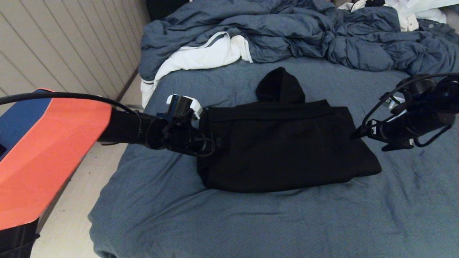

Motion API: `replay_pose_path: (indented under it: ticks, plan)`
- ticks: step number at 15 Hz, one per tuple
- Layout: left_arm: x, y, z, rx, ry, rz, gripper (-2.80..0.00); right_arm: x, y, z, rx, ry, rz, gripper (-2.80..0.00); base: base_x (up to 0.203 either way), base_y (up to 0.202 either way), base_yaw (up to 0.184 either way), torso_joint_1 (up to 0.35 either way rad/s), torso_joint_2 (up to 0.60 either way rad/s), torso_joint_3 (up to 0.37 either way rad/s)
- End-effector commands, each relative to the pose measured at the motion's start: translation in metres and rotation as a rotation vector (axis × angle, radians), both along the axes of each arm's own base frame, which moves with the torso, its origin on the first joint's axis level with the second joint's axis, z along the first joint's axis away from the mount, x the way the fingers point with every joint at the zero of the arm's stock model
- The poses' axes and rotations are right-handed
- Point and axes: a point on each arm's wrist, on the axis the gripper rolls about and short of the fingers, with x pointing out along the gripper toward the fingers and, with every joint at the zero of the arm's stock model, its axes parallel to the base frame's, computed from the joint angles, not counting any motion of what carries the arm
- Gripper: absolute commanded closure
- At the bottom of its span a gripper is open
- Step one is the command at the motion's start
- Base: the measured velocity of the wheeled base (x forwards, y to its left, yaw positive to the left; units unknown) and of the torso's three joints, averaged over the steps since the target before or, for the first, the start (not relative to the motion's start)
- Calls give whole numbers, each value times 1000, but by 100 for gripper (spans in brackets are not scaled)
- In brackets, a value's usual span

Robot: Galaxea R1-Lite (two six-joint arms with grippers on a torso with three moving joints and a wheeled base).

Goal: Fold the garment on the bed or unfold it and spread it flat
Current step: Fold the black sweatshirt

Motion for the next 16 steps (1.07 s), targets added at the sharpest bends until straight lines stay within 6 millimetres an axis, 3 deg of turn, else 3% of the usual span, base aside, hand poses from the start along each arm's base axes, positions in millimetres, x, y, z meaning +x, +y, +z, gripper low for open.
replay_pose_path:
  ticks: [1,9,16]
  plan:
    - [-2,0,4,-5,-5,-1,-280,3,-2,-7,0,-5,-3,-280,0,0,0,0,0,0]
    - [-6,-7,4,0,-10,-12,-280,33,-14,-55,1,22,-20,-280,0,0,0,0,0,0]
    - [-5,-9,0,1,-3,-16,-280,37,-5,-66,18,53,-3,-280,0,0,0,0,0,0]
